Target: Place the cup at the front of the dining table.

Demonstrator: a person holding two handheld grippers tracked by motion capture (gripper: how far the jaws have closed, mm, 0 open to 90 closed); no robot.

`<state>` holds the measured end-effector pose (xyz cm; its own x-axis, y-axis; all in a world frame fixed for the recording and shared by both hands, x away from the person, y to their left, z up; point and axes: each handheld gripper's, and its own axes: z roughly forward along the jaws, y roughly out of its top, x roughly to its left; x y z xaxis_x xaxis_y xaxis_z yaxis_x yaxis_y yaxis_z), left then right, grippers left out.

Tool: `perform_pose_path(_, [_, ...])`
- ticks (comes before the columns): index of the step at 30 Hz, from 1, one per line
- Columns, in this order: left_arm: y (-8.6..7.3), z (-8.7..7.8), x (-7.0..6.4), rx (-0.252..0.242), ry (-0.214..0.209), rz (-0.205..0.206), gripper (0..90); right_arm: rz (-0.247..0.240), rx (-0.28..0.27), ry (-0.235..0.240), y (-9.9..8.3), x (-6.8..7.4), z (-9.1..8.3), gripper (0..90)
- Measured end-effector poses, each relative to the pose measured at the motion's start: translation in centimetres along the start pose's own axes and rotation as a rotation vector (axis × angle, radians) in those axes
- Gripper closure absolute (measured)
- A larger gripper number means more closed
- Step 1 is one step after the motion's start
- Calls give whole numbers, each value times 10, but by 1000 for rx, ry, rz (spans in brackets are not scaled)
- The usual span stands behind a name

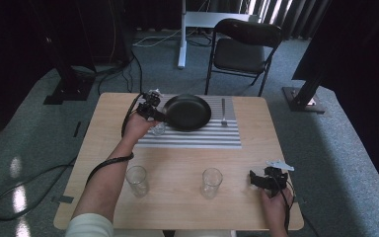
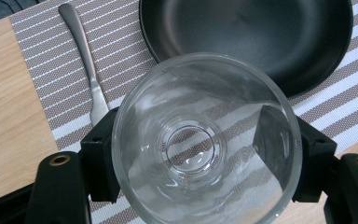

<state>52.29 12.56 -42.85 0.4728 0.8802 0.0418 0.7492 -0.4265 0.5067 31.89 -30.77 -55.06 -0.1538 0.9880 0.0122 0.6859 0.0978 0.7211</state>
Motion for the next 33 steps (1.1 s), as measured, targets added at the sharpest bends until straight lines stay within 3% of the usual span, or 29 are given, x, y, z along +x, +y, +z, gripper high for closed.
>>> perform_pose_path(4, [1,8,4,20,-19,-3,293,0,0,0,0,0,0,116])
perform_pose_path(7, [1,13,4,27,6,3,293,0,0,0,0,0,0,116])
perform_pose_path(10, [-3,19,7,40,1,-1,292,0,0,0,0,0,0,116])
perform_pose_path(13, [-9,19,13,0,-21,-47,292,-1,0,0,0,0,0,116])
perform_pose_path(17, [-15,20,12,-62,-33,-9,288,-1,0,-1,0,0,0,116])
perform_pose_path(20, [-20,23,12,-105,-44,-17,261,-1,0,-1,0,0,0,116])
perform_pose_path(24, [-25,26,11,-74,-35,28,262,0,0,-1,0,0,0,116])
perform_pose_path(29, [-30,24,17,-79,-54,-23,235,1,0,-2,0,0,0,116])
perform_pose_path(33, [-35,22,17,-74,-47,-17,234,1,0,-2,0,0,0,116])
